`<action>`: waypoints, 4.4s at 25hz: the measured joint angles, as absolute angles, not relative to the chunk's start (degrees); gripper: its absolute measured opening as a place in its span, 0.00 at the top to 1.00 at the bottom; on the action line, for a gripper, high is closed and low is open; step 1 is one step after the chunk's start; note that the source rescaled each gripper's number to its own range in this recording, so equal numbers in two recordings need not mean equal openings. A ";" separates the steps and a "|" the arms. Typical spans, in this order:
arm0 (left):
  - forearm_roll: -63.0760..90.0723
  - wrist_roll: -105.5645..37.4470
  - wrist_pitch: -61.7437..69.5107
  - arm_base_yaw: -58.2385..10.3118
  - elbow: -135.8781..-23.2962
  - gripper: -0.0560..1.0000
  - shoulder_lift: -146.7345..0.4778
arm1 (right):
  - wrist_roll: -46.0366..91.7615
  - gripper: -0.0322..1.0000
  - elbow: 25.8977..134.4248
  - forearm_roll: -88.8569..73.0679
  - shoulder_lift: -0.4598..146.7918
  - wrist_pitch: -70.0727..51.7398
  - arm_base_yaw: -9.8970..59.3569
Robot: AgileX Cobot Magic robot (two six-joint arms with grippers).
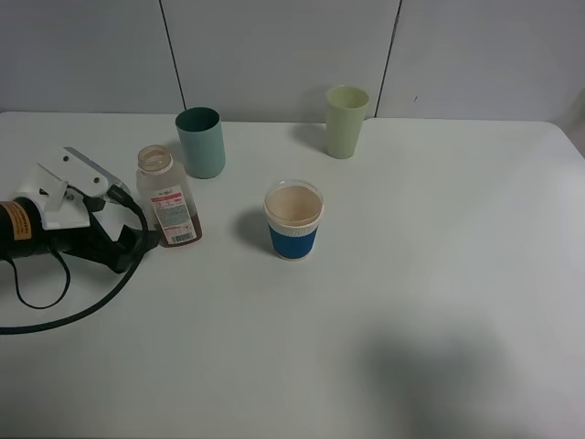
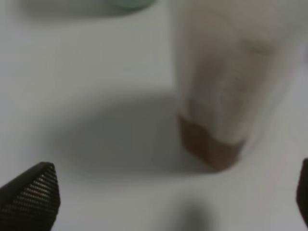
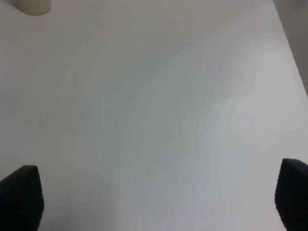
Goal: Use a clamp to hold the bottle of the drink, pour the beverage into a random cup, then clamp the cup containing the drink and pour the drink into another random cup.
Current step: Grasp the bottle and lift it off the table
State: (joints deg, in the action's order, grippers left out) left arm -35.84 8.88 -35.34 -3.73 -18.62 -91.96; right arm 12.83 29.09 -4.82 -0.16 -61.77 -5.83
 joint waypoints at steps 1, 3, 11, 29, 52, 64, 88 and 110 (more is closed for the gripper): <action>-37.45 9.35 -36.86 -3.73 -18.62 0.00 -93.51 | 12.83 0.11 29.09 -4.82 -0.16 -61.77 -5.83; -39.95 9.46 -40.61 -3.69 -18.62 0.00 -95.48 | 12.83 0.11 29.09 -4.82 -0.16 -61.77 -5.83; -41.75 8.47 -48.74 -3.67 -18.67 0.00 -99.41 | 12.83 0.11 29.09 -4.82 -0.16 -61.77 -5.83; -43.39 8.14 -54.11 -3.67 -24.69 0.06 -106.75 | 12.83 0.11 29.09 -4.82 -0.16 -61.77 -5.83; -22.85 10.32 -46.84 -7.62 -24.58 0.91 -102.22 | 12.83 0.11 29.09 -4.82 -0.16 -61.77 -5.83; 30.60 -22.34 -33.02 -20.12 -24.45 0.91 -87.84 | 12.83 0.11 29.09 -4.82 -0.16 -61.77 -5.83; 86.70 -96.39 -49.91 -45.04 -35.27 0.91 -85.33 | 12.83 0.11 29.09 -4.82 -0.16 -61.77 -5.83; 89.12 -108.17 -56.90 -51.33 -43.00 0.91 -96.19 | 12.83 0.11 29.09 -4.64 -0.16 -61.77 -5.83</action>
